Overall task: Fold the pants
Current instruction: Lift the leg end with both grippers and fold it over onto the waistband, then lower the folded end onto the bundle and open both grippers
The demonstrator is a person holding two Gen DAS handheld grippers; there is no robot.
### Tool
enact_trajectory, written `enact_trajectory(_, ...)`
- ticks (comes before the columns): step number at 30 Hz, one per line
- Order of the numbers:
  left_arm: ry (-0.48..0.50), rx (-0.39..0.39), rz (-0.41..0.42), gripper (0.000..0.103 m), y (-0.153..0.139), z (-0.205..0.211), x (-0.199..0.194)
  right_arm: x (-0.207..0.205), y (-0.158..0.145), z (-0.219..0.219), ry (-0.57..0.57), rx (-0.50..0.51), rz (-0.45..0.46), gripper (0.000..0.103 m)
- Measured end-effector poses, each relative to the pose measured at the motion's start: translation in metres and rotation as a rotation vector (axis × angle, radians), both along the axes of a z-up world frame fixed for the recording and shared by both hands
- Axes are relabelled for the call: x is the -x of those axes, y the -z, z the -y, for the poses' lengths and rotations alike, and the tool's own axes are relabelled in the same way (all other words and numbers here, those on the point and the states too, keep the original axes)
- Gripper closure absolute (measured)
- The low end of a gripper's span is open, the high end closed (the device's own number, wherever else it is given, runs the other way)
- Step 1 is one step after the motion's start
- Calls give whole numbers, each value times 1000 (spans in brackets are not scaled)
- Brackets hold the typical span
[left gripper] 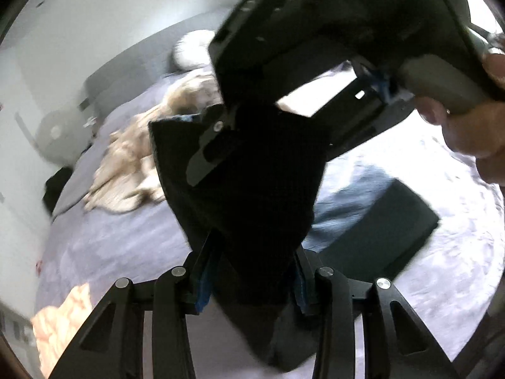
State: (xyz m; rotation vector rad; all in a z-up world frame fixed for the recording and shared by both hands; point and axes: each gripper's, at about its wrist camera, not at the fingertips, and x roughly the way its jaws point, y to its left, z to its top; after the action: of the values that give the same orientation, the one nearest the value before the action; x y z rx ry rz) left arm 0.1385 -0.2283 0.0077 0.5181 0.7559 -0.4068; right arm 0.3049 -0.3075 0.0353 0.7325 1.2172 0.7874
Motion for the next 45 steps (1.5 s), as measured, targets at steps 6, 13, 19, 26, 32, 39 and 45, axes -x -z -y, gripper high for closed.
enact_trajectory(6,121,-46,-66,62,33,82,21,37,35,93,123,-40,-28,81)
enact_trajectory(13,180,-136,-133,62,89,138,30,60,99,167,228,-37,-114,81)
enact_trajectory(19,179,-167,-173,62,110,146,28,68,133,189,272,-28,-153,81)
enact_trajectory(26,140,-66,-314,36,79,101,22,90,136,203,330,96,-200,80)
enact_trajectory(32,-90,-52,-331,16,64,34,-3,100,113,193,322,336,-190,76)
enact_trajectory(39,-395,42,-476,16,58,-30,-32,82,67,171,316,490,-57,22)
enact_trajectory(45,-519,77,-476,16,45,-55,-21,56,111,167,280,538,-204,73)
